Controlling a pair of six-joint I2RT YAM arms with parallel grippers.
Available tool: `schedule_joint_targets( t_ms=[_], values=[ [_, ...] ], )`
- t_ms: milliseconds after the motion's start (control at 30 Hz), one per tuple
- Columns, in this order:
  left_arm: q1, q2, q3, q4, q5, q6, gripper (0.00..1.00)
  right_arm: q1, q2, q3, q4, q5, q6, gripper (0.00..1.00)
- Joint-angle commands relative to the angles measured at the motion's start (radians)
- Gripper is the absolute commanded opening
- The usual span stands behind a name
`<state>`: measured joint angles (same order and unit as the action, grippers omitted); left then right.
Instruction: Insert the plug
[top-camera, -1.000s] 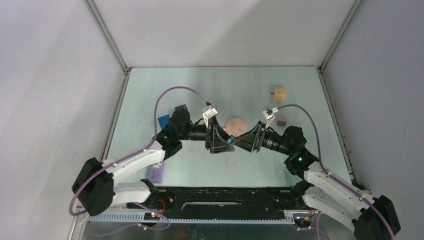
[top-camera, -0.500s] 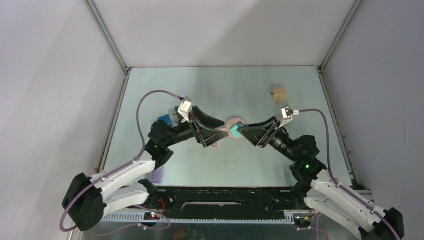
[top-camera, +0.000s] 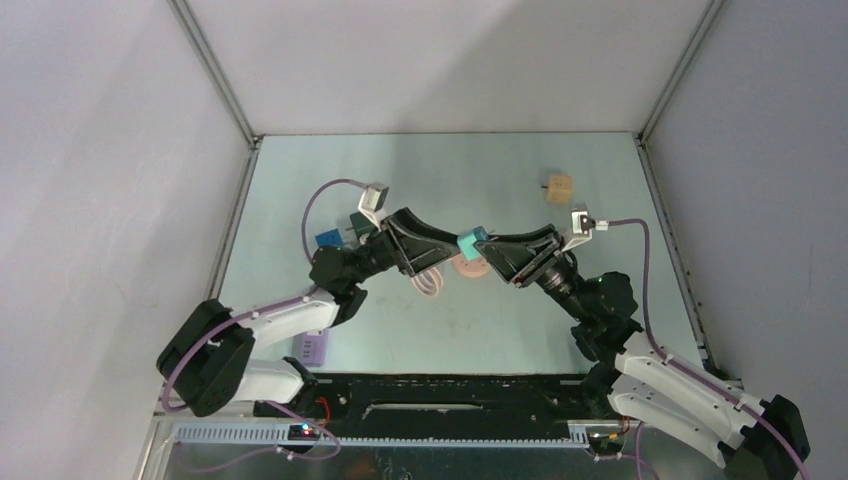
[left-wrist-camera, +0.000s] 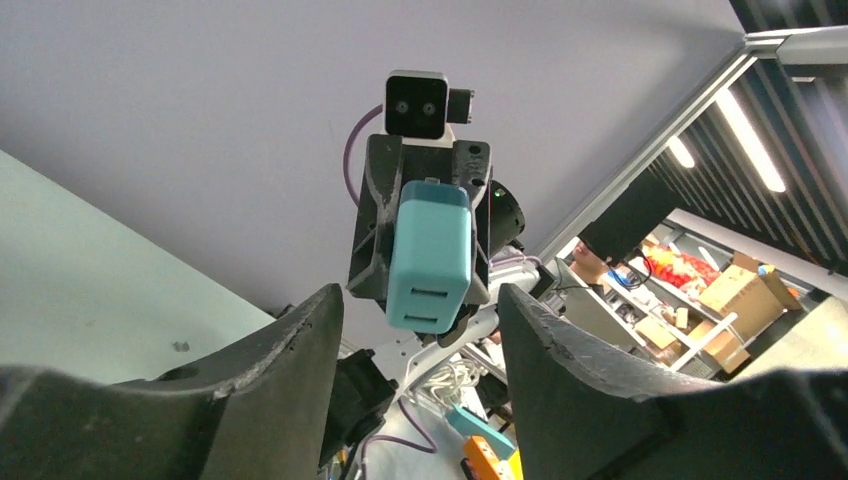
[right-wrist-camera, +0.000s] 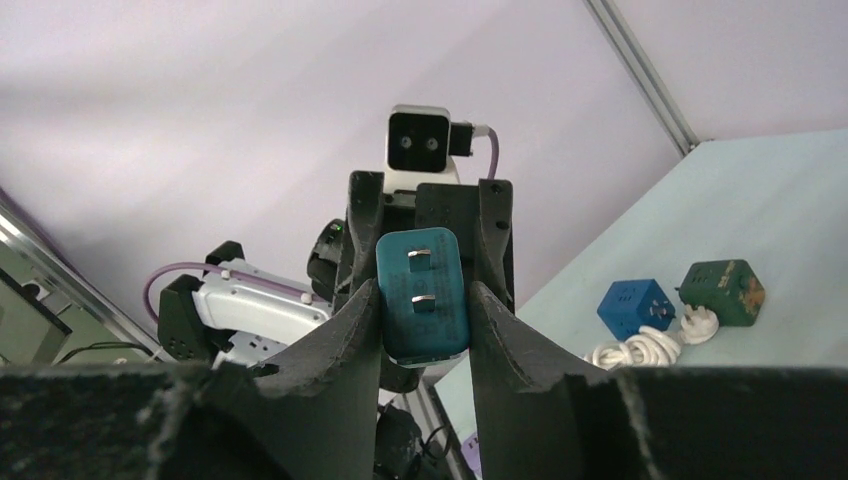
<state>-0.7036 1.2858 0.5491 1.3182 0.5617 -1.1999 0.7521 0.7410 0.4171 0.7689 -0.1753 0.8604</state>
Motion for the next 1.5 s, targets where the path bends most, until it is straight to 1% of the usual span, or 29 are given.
schedule_joint_targets(
  t_ms=[0, 33, 100, 233, 333, 467, 600, 700, 767, 800, 833, 900, 933, 1000, 1033, 1100, 1133, 1233, 1267, 1300, 1333, 1400, 1467],
  values=[
    [-0.001, 0.024, 0.046, 0.098, 0.033, -0.053, 0.55, 0.006, -0.014, 0.048, 0.051, 0.044, -0.024, 0.0],
    [-0.004, 0.032, 0.051, 0.094, 0.04, -0.051, 0.51, 0.007, -0.015, 0.048, 0.046, 0.046, -0.024, 0.0],
    [-0.012, 0.041, 0.055, 0.09, 0.047, -0.045, 0.48, 0.006, -0.013, 0.048, 0.046, 0.049, -0.024, 0.0],
    [-0.019, 0.048, 0.054, 0.093, 0.036, -0.038, 0.48, 0.008, 0.001, 0.048, 0.051, 0.046, -0.016, 0.0],
    [-0.025, 0.052, 0.07, 0.086, 0.046, -0.034, 0.52, 0.008, 0.006, 0.048, 0.049, 0.042, -0.009, 0.0],
    [-0.037, 0.048, 0.09, 0.058, 0.05, -0.021, 0.51, 0.008, 0.005, 0.048, 0.04, 0.045, -0.008, 0.0],
    [-0.047, 0.043, 0.106, 0.025, 0.049, 0.006, 0.41, 0.009, 0.007, 0.048, 0.036, 0.045, -0.004, 0.0],
    [-0.052, 0.045, 0.118, 0.012, 0.051, 0.015, 0.31, 0.011, 0.008, 0.048, 0.035, 0.045, 0.001, 0.0],
    [-0.055, 0.047, 0.121, 0.009, 0.052, 0.018, 0.29, 0.011, 0.008, 0.048, 0.032, 0.045, 0.002, 0.0],
    [-0.056, 0.046, 0.121, 0.01, 0.05, 0.019, 0.32, 0.013, 0.01, 0.048, 0.031, 0.045, 0.002, 0.0],
    [-0.056, 0.044, 0.121, 0.008, 0.049, 0.021, 0.38, 0.012, 0.012, 0.048, 0.028, 0.044, 0.003, 0.0],
    [-0.056, 0.038, 0.12, 0.0, 0.043, 0.032, 0.47, 0.013, 0.016, 0.048, 0.026, 0.04, 0.006, 0.0],
    [-0.056, 0.035, 0.119, -0.008, 0.035, 0.037, 0.48, 0.014, 0.018, 0.047, 0.024, 0.038, 0.008, 0.0],
    [-0.056, 0.033, 0.119, -0.009, 0.027, 0.045, 0.48, 0.016, 0.018, 0.047, 0.026, 0.036, 0.009, 0.0],
    [-0.058, 0.036, 0.122, -0.003, 0.028, 0.044, 0.46, 0.017, 0.018, 0.047, 0.026, 0.036, 0.008, 0.0],
    [-0.059, 0.044, 0.129, 0.014, 0.031, 0.039, 0.38, 0.018, 0.014, 0.047, 0.02, 0.038, 0.005, 0.0],
    [-0.059, 0.047, 0.132, 0.018, 0.034, 0.035, 0.32, 0.019, 0.013, 0.047, 0.017, 0.04, 0.006, 0.0],
    [-0.059, 0.05, 0.136, 0.026, 0.041, 0.031, 0.06, 0.018, 0.007, 0.048, 0.003, 0.043, -0.003, 0.0],
    [-0.059, 0.05, 0.136, 0.024, 0.042, 0.032, 0.01, 0.018, 0.003, 0.048, -0.006, 0.046, -0.009, 0.0],
    [-0.059, 0.048, 0.137, 0.015, 0.046, 0.039, 0.0, 0.019, -0.004, 0.048, -0.024, 0.051, -0.014, 0.01],
    [-0.059, 0.041, 0.137, -0.006, 0.047, 0.05, 0.0, 0.018, -0.012, 0.048, -0.046, 0.062, -0.022, 0.08],
    [-0.06, 0.017, 0.134, -0.068, 0.046, 0.094, 0.0, 0.019, -0.034, 0.048, -0.109, 0.085, -0.035, 0.27],
    [-0.056, -0.023, 0.131, -0.176, 0.039, 0.17, 0.0, 0.016, -0.061, 0.048, -0.184, 0.106, -0.05, 0.44]
  ],
)
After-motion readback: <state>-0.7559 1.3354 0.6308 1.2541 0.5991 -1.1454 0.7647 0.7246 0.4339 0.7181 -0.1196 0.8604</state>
